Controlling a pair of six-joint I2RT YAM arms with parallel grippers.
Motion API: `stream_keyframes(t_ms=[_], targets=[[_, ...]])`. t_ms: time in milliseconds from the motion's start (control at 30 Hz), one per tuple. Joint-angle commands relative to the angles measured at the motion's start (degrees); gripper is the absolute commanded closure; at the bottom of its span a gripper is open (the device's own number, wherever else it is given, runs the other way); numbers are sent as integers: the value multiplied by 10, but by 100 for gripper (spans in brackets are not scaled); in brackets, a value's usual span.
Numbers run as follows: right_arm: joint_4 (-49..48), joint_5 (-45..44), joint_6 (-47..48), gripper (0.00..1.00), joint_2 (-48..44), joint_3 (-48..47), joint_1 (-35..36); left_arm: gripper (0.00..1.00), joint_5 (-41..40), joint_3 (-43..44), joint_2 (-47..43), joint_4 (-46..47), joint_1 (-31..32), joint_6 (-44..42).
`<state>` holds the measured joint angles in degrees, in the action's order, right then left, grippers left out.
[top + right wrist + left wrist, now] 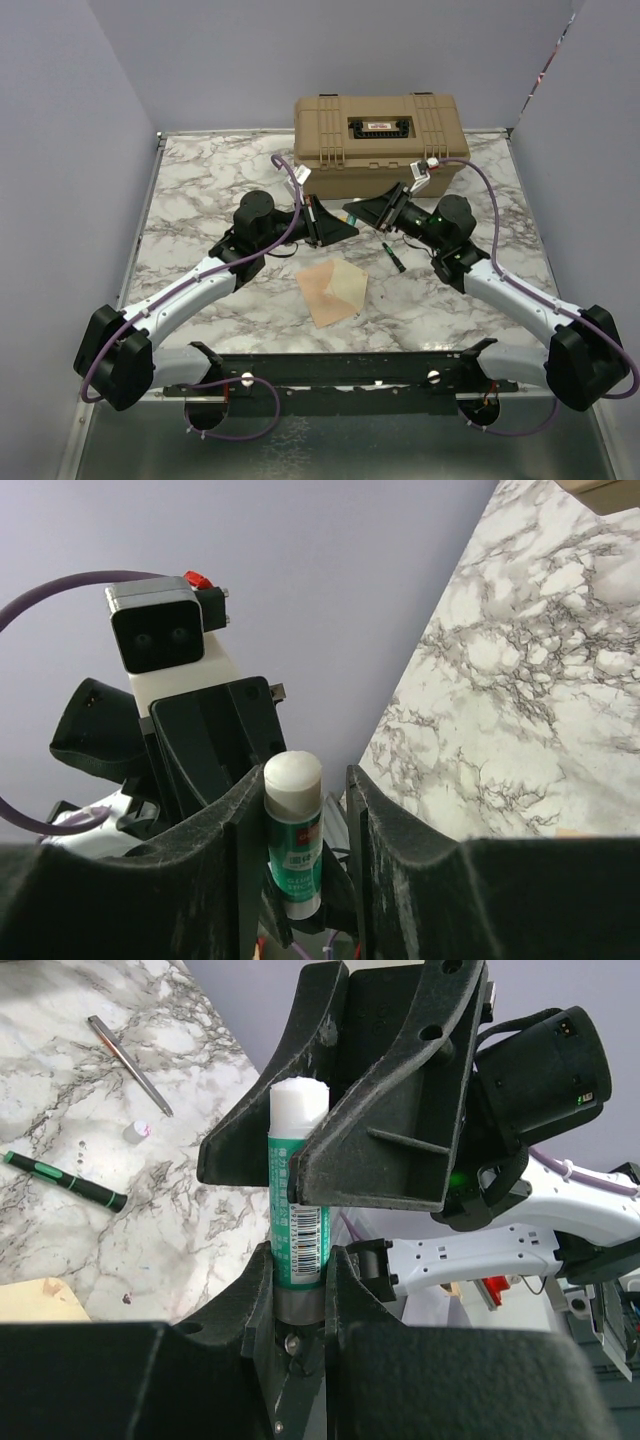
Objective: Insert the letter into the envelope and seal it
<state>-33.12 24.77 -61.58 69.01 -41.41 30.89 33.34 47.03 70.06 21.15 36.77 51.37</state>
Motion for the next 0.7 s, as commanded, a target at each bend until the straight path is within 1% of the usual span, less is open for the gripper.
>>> stream_keyframes(t_ms=[0, 67, 233, 300, 367, 433, 467, 533, 567, 600, 633, 667], targets=[[-29, 5, 1, 62, -13, 19, -1, 100, -10, 14, 1, 24, 2, 1], [-29, 14, 3, 62, -14, 22, -1, 100, -14, 15, -2, 25, 1, 3], [-23, 49, 9, 58, -10, 22, -1, 100, -31, 15, -11, 39, 1, 7], [-22, 59, 10, 58, -12, 23, -1, 100, -31, 16, -9, 44, 1, 6], [-20, 65, 12, 60, -14, 22, -1, 100, -31, 16, -7, 52, 1, 8], [-20, 69, 16, 67, -13, 21, -2, 100, -30, 16, -6, 57, 1, 10], [-23, 71, 15, 72, -11, 21, -1, 100, -30, 15, -7, 58, 1, 10], [-28, 71, 15, 86, -10, 22, -1, 100, -25, 15, -11, 59, 1, 9], [-30, 69, 17, 90, -9, 22, -1, 100, -22, 15, -12, 55, 1, 9], [-28, 67, 23, 96, -9, 22, -1, 93, -19, 17, -13, 46, 0, 5], [-24, 66, 32, 99, -10, 21, -1, 82, -17, 20, -14, 31, -1, -2], [-18, 60, 42, 100, -11, 21, -1, 68, -14, 26, -14, 9, -3, -11]])
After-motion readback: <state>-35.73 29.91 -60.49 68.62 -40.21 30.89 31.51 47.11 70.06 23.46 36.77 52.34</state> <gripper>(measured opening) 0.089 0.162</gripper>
